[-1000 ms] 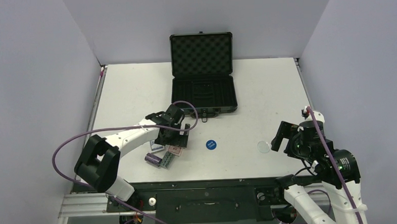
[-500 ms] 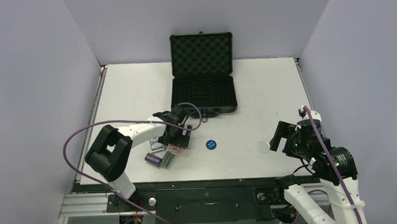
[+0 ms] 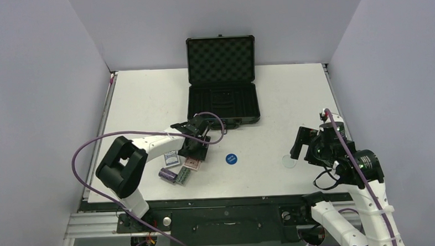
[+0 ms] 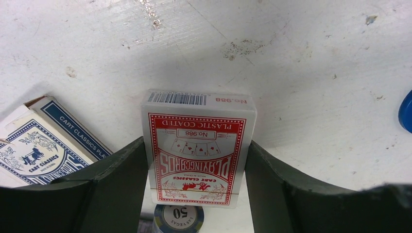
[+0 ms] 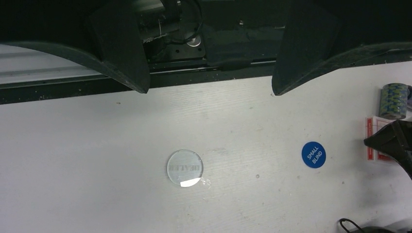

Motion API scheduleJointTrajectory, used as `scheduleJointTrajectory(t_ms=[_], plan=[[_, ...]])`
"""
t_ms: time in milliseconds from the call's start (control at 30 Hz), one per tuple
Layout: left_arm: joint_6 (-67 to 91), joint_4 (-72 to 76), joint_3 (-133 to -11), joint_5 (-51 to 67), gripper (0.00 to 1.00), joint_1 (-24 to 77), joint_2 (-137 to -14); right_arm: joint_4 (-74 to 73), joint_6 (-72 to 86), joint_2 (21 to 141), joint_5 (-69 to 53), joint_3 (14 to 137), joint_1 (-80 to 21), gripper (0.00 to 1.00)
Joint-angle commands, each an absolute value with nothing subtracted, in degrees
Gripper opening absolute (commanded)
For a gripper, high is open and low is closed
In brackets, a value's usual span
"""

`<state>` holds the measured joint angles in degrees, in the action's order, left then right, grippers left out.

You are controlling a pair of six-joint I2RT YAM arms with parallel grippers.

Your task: Pack up texas hold em set

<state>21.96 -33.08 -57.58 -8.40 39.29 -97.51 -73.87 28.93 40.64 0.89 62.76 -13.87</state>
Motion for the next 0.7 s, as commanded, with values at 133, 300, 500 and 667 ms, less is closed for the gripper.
scheduleJointTrajectory(t_ms=[133,300,500,667], plan=[[21.1,-31.8,-58.4,-10.1,0.24,40.0,-91.9,-66.6,32.0,45.0,-1.2,61.8,-13.7,0.91],[20.6,-34.4,-60.8,-9.5,0.21,40.0,-87.0,-64.1,34.5,48.5,-2.0,60.8,-13.7,0.91],[20.3,-39.9,-64.1,-8.5,0.18,40.0,-79.1,-56.4,41.0,52.1,-8.1,59.6,-13.7,0.87],[20.3,-43.2,-66.5,-6.7,0.18,39.8,-72.3,-48.9,49.8,56.2,-11.1,59.0,-13.7,0.79]])
